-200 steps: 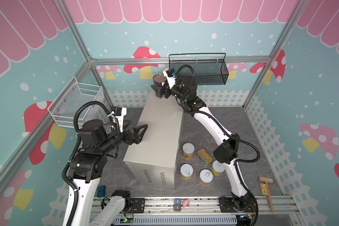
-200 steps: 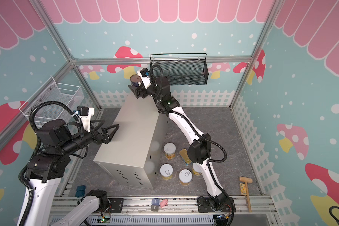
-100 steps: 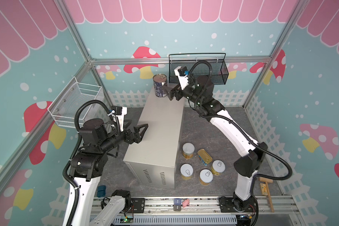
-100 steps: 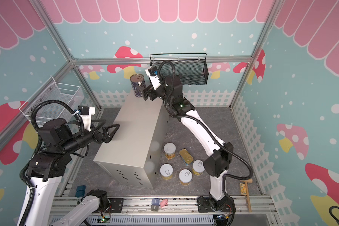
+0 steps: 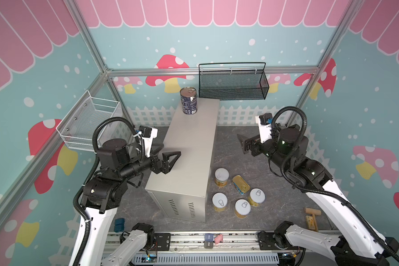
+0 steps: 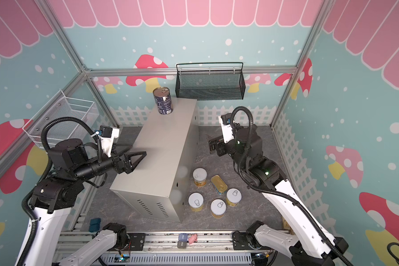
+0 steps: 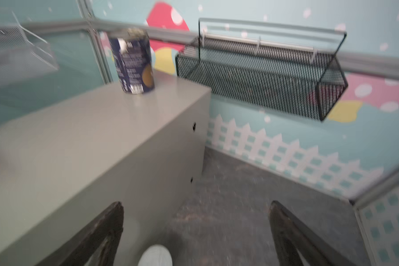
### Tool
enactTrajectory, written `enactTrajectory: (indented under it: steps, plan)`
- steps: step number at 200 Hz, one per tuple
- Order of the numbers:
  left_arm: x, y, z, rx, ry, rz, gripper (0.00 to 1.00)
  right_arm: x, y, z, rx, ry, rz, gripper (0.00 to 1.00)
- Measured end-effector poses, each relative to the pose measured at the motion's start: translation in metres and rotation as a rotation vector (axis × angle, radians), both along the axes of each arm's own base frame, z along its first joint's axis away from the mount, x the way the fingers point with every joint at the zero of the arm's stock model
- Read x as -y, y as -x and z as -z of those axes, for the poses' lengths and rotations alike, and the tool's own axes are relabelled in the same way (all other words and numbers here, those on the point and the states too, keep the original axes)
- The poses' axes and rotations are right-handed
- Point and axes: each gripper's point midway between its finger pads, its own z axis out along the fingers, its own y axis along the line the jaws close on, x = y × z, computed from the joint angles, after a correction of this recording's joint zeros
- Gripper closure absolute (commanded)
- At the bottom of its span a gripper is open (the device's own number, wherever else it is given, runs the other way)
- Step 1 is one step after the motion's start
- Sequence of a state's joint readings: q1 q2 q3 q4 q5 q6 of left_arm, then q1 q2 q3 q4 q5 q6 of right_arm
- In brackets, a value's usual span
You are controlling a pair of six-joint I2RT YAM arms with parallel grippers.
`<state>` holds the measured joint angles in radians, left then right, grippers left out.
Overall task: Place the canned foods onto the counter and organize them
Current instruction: 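Release the dark blue can and lower the right gripper toward the floor cans, then grasp the white-lidded yellow can on the floor with the right gripper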
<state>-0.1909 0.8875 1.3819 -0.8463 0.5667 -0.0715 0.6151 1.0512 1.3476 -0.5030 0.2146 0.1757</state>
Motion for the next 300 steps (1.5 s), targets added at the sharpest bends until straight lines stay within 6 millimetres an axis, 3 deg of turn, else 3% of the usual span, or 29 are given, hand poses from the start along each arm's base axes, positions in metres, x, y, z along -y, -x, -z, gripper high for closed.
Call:
enactTrajectory:
  steps: [49,67,79,121,168,223,300]
  plan:
    - [0.020,0.028,-0.012,-0.003,-0.024,0.128,0.01,0.030,0.028,0.167,-0.414,0.143,0.129,0.04]
    - [0.028,0.039,-0.012,-0.012,-0.029,0.183,0.01,0.030,0.042,0.206,-0.494,0.168,0.091,0.05]
    - [0.033,0.046,-0.013,-0.017,-0.026,0.220,0.01,0.023,0.049,0.219,-0.511,0.155,0.036,0.05]
    - [0.054,0.067,-0.015,-0.049,-0.022,0.361,0.00,-0.019,0.056,0.247,-0.501,0.120,-0.216,0.03]
    - [0.080,0.084,-0.003,-0.109,-0.101,0.462,0.01,-0.051,0.041,0.270,-0.505,0.144,-0.345,0.01]
    - [0.112,0.082,0.002,-0.097,-0.246,0.468,0.01,-0.071,0.023,0.283,-0.482,0.119,-0.384,0.01]
    - [0.150,0.065,0.006,-0.060,-0.377,0.412,0.01,-0.080,0.010,0.300,-0.477,0.092,-0.370,0.01]
